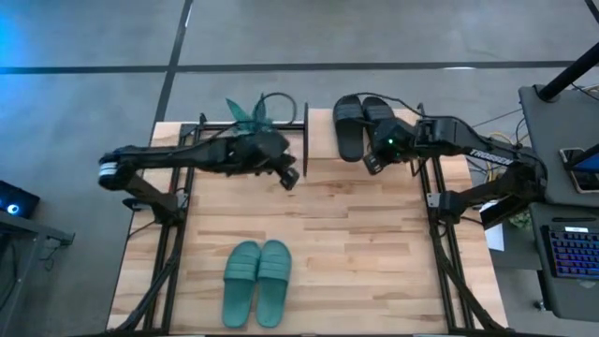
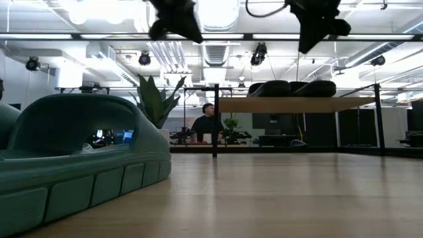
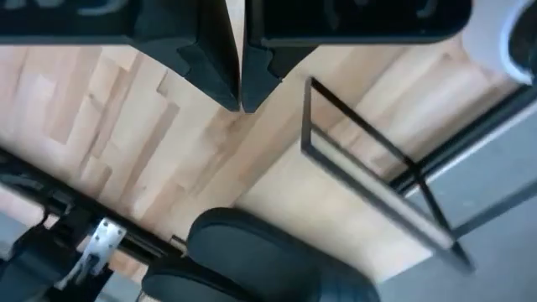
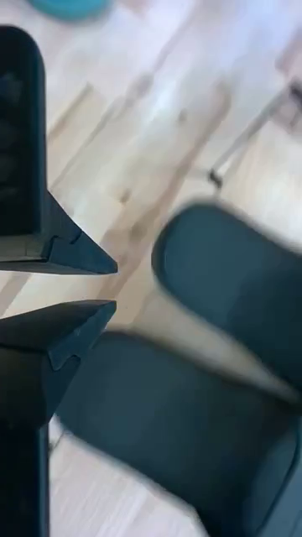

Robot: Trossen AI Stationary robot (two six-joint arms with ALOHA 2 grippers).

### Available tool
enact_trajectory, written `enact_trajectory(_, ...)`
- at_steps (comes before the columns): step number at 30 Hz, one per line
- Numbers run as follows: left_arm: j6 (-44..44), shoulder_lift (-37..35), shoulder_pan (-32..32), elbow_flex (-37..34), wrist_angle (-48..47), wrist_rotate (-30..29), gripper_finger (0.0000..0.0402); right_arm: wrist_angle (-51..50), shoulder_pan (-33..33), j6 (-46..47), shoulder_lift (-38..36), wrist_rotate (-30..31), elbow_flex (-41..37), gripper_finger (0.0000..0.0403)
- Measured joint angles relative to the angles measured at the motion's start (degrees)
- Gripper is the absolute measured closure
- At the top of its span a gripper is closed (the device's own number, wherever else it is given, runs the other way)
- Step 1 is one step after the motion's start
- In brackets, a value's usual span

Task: Pick and place slides into the shelf
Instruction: Move the left green slipper to the middle of the table

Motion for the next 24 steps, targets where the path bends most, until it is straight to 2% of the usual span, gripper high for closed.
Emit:
enact_trajectory(6,-8.4,-8.9,-4.8,-12.2,7.4,-2.5,0.0402,3.0,6.3,0.2,0.2,0.0,0.0,0.0351)
enact_trajectory(11,-12.6,-11.9,-8.9,-18.2,11.8,-2.7,0.0402,3.6,9.1,0.4,0.3,0.0,-0.1,0.0351)
enact_trajectory(15,-11.9,-11.2,-13.4,-19.4,11.9,-3.8,0.0402,3.3,11.5,-0.4,0.2,0.0,-0.1,0.0351)
enact_trajectory(20,-2.6,-8.3,-21.1,-19.8,11.2,-4.1,0.0402,1.8,15.9,-0.5,0.2,0.0,-0.1,0.0351)
enact_trajectory(24,-5.3,-6.5,-28.6,-18.7,7.8,-5.6,0.0402,1.2,19.4,-0.7,0.2,0.0,-0.4,0.0351)
